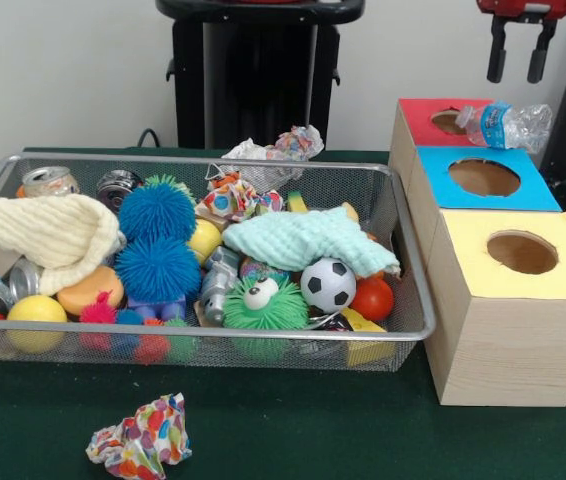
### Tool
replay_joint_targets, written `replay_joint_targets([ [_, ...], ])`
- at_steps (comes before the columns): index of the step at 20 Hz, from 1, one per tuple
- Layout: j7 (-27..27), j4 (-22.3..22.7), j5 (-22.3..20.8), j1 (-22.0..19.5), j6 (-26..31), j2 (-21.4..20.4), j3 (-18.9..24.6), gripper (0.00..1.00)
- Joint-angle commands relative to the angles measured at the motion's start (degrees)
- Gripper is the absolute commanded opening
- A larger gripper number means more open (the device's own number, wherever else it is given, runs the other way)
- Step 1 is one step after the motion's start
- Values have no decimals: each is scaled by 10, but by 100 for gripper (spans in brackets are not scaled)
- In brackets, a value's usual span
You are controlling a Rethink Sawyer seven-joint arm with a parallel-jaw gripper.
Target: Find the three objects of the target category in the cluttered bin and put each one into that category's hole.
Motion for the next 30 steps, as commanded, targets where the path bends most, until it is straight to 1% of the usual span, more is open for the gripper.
replay_joint_targets([
  [1, 132, 26, 1, 7, 41, -16, 11, 100],
  [10, 137, 36, 3, 15, 32, -17, 8, 100],
  [15, 134, 43, 0, 11, 21, -16, 13, 100],
  [18, 133, 58, -1, 5, 2, -18, 24, 100],
  [22, 129, 54, -2, 3, 6, -17, 24, 100],
  [30, 134, 65, -2, 4, -18, -7, 28, 100],
])
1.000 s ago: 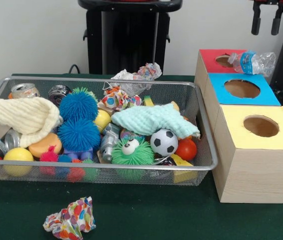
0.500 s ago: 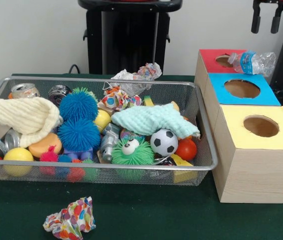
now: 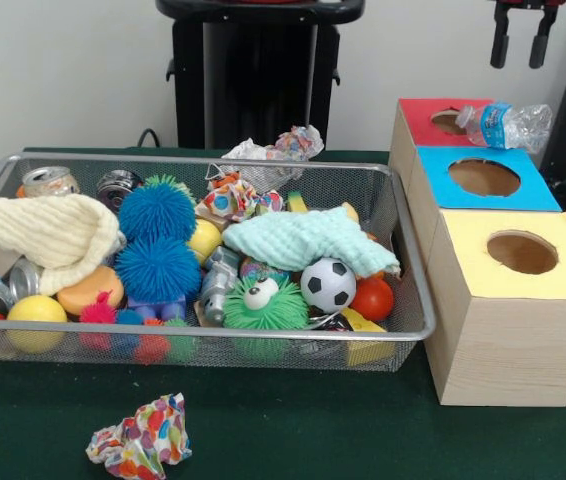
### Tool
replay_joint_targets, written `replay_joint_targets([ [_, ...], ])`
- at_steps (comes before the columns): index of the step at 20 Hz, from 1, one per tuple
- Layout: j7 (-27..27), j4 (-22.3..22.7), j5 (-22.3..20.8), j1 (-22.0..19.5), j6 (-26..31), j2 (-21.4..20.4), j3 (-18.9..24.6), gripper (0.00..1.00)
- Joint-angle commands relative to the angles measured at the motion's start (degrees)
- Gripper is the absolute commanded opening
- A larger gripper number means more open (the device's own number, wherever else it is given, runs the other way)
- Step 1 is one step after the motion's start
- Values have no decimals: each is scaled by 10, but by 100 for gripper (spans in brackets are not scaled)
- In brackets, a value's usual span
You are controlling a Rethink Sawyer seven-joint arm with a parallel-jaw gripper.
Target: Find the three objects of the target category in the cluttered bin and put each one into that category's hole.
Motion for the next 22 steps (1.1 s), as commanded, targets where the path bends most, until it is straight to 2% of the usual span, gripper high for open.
replay_joint_targets([
  [1, 134, 38, -3, -14, -21, 16, 31, 100],
  [7, 136, 30, -6, -10, -40, 37, 25, 100],
  [13, 138, 45, -11, -18, -76, 47, 36, 100],
  [22, 131, 42, -12, -23, -97, 63, 40, 100],
])
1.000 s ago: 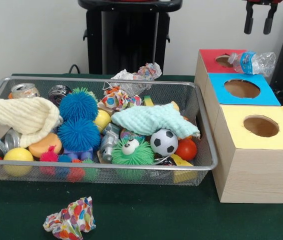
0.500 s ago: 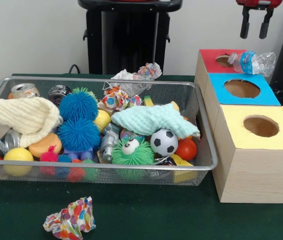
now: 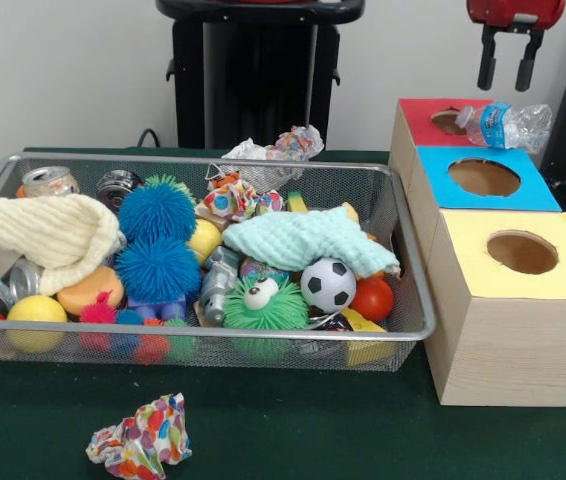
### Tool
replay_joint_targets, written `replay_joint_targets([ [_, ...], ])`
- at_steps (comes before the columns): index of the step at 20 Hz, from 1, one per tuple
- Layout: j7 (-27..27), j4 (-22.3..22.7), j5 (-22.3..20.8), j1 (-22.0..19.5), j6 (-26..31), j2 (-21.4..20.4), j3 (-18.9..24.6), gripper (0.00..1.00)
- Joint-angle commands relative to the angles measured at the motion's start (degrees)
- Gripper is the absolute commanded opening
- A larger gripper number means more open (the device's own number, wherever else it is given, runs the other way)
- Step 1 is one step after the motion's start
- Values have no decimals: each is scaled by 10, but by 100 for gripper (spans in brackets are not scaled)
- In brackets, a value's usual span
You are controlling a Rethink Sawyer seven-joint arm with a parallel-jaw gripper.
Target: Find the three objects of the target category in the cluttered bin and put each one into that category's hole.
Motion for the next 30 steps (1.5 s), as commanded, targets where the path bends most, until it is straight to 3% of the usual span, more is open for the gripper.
replay_joint_targets([
  [1, 131, 33, -13, -23, -33, 29, 41, 100],
  [30, 115, 21, -15, -28, -14, 29, 38, 100],
])
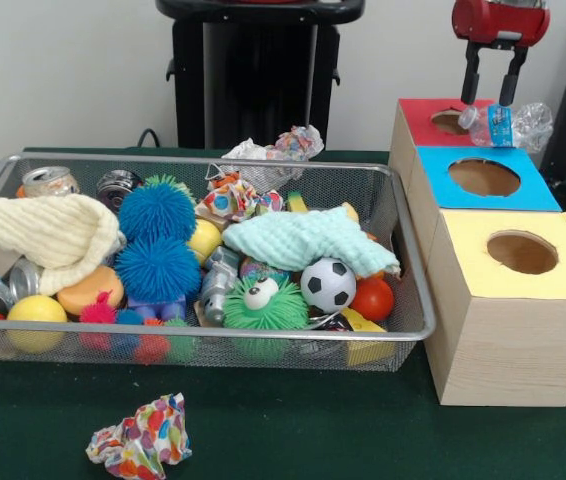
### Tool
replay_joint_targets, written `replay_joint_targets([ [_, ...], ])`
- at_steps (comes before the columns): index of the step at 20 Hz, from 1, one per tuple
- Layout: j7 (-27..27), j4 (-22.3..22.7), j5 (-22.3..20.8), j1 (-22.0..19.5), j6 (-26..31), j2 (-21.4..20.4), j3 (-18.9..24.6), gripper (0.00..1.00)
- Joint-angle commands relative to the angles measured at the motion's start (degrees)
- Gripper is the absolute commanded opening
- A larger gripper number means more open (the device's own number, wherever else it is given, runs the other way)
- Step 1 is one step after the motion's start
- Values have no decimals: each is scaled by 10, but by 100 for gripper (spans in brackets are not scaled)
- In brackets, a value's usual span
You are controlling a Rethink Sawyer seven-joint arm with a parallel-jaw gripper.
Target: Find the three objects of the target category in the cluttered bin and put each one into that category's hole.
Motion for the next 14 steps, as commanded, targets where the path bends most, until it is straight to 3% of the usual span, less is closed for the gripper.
replay_joint_targets([
  [1, 115, 19, -16, -15, -2, 6, 35, 100],
  [14, 108, 18, -10, -17, 45, -18, 37, 100],
])
